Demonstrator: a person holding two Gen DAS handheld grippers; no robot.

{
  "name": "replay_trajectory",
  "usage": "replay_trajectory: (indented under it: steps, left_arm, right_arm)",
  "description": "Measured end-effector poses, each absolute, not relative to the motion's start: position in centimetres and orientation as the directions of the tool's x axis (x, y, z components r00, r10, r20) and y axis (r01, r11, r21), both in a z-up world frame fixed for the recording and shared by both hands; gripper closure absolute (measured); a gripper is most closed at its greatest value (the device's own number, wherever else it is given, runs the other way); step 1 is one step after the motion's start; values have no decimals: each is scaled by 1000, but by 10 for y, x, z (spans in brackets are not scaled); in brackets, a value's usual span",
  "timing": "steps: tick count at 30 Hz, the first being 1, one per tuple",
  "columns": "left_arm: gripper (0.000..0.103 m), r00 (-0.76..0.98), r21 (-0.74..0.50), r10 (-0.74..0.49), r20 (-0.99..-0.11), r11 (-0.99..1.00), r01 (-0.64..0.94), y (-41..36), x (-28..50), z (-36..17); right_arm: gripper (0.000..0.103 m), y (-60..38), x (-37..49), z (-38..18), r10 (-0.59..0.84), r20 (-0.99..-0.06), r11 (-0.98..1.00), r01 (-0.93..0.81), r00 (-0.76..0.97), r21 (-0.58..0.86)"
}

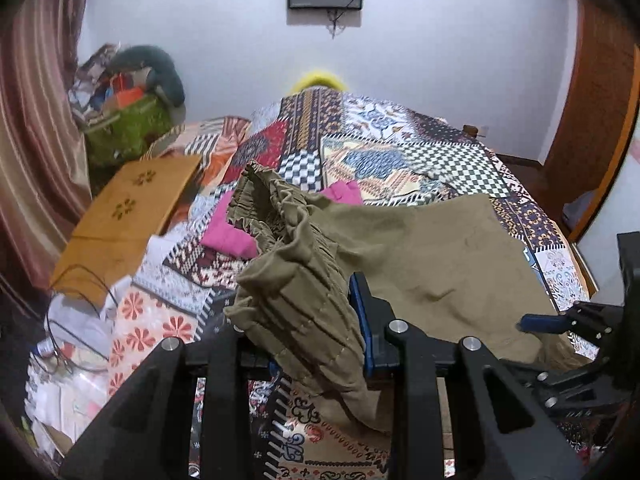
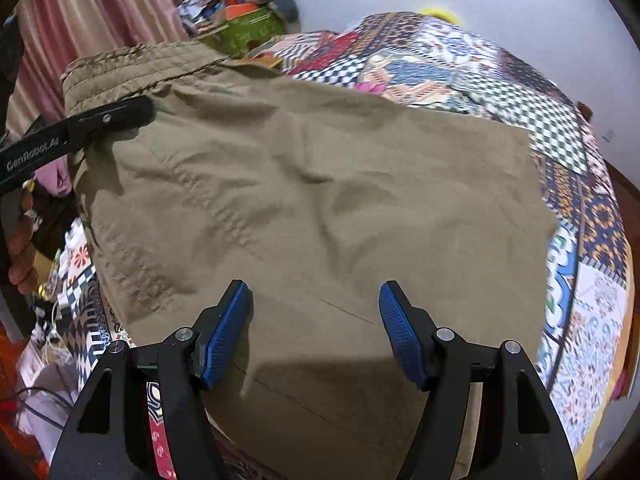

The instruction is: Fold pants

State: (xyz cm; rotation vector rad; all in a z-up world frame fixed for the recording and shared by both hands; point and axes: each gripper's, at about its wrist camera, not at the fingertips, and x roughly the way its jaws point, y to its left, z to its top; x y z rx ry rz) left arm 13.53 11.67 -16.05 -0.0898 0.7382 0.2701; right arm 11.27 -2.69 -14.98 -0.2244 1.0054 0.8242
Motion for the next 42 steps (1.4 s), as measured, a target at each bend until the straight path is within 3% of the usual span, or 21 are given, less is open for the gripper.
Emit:
replay_trajectory:
  steps: [5,12,30,42]
  left_arm:
    - [73,749,57,195,-634,977,-205,90,139,-146]
    - [75,774,22,86,-627,995,-93,56,150,-131]
    - [76,715,-113,-144,-684,989,91,-9,177,-131]
    - [76,595,-176,-249,-764,968,178,-48,201,-166]
  right_arm:
    - [39,-74,116,-142,472,-812,761,-624,342,179]
    - [39,-126,115,-152,383,-839,839,-525,386,142]
    - [39,-135,115,-172,421,-834,841,-498,356,212]
    - [39,-136,117,-173,436,-829,838,-496,352,230]
